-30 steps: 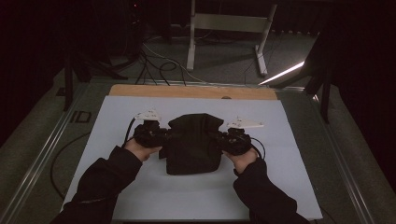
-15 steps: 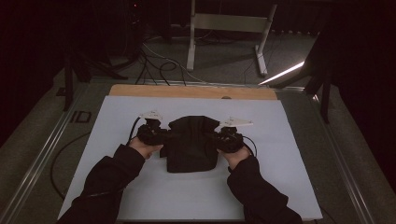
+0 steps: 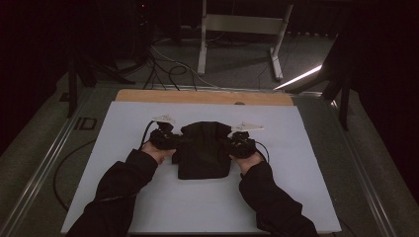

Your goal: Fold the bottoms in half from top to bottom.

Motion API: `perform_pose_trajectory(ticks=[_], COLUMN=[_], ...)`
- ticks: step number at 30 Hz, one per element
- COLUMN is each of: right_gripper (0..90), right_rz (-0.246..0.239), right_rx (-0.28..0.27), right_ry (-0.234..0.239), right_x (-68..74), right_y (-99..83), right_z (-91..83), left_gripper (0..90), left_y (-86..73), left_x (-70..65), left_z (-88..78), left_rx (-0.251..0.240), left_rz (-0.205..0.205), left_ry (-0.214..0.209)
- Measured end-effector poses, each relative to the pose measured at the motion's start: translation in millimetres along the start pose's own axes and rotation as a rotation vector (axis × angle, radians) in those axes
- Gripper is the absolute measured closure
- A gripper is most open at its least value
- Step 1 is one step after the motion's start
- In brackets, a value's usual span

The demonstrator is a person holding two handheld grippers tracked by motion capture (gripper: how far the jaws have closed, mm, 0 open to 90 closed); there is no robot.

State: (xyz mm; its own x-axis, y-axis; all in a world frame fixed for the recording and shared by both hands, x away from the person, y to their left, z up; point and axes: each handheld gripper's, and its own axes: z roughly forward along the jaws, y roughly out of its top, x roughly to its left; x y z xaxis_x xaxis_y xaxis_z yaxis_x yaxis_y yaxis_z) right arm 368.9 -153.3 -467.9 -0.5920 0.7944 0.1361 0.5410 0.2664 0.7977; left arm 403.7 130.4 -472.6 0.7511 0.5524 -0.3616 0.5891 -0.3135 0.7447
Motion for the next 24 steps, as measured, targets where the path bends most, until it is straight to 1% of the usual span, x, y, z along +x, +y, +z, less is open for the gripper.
perform_pose_trajectory(ticks=[2, 4, 8, 9, 13, 14, 16, 17, 19, 20, 21, 22, 24], right_gripper=[79.2, 79.2, 79.2, 79.2, 79.2, 79.1, 79.2, 79.1, 79.1, 79.1, 79.1, 79.1, 79.1], right_rz=[-0.015, -0.019, -0.013, -0.013, -0.012, -0.013, -0.011, -0.009, -0.005, -0.005, -0.005, -0.003, 0.0], right_rx=[0.005, 0.007, 0.016, 0.016, 0.028, 0.032, 0.037, 0.044, 0.049, 0.047, 0.047, 0.053, 0.054], right_ry=[-0.011, -0.017, -0.033, -0.033, -0.042, -0.041, -0.043, -0.053, -0.055, -0.058, -0.058, -0.061, -0.065], right_x=[-1.0, -1.8, -5.1, -5.1, -8.9, -10.2, -11.2, -12.7, -13.7, -14.3, -14.3, -16.3, -18.3], right_y=[1.2, 1.6, 4.1, 4.1, 6.6, 7.0, 7.3, 7.7, 8.5, 9.0, 9.0, 10.2, 11.4], right_z=[2.2, 3.7, 13.9, 13.9, 21.6, 23.1, 25.4, 29.9, 33.0, 34.9, 34.9, 37.9, 40.6], left_gripper=[74.1, 74.1, 74.0, 74.0, 74.0, 74.0, 73.9, 73.8, 73.8, 73.8, 73.7, 73.7, 73.7], left_y=[0.6, 0.8, 3.7, 3.7, 2.2, 1.9, 2.1, 3.0, 3.5, 4.6, 4.6, 5.6, 6.4], left_x=[3.2, 5.6, 12.4, 12.4, 19.3, 21.5, 22.7, 25.6, 26.6, 29.3, 29.3, 32.1, 35.3], left_z=[1.9, 3.9, 8.1, 8.1, 11.5, 12.1, 12.7, 15.1, 16.3, 18.7, 18.7, 20.2, 22.0], left_rx=[0.002, 0.005, 0.019, 0.019, 0.018, 0.019, 0.022, 0.027, 0.028, 0.031, 0.031, 0.035, 0.033], left_rz=[-0.007, -0.005, -0.023, -0.023, -0.049, -0.054, -0.054, -0.061, -0.062, -0.071, -0.071, -0.075, -0.09], left_ry=[0.001, 0.007, 0.012, 0.012, 0.023, 0.016, 0.019, 0.028, 0.035, 0.043, 0.043, 0.047, 0.048])
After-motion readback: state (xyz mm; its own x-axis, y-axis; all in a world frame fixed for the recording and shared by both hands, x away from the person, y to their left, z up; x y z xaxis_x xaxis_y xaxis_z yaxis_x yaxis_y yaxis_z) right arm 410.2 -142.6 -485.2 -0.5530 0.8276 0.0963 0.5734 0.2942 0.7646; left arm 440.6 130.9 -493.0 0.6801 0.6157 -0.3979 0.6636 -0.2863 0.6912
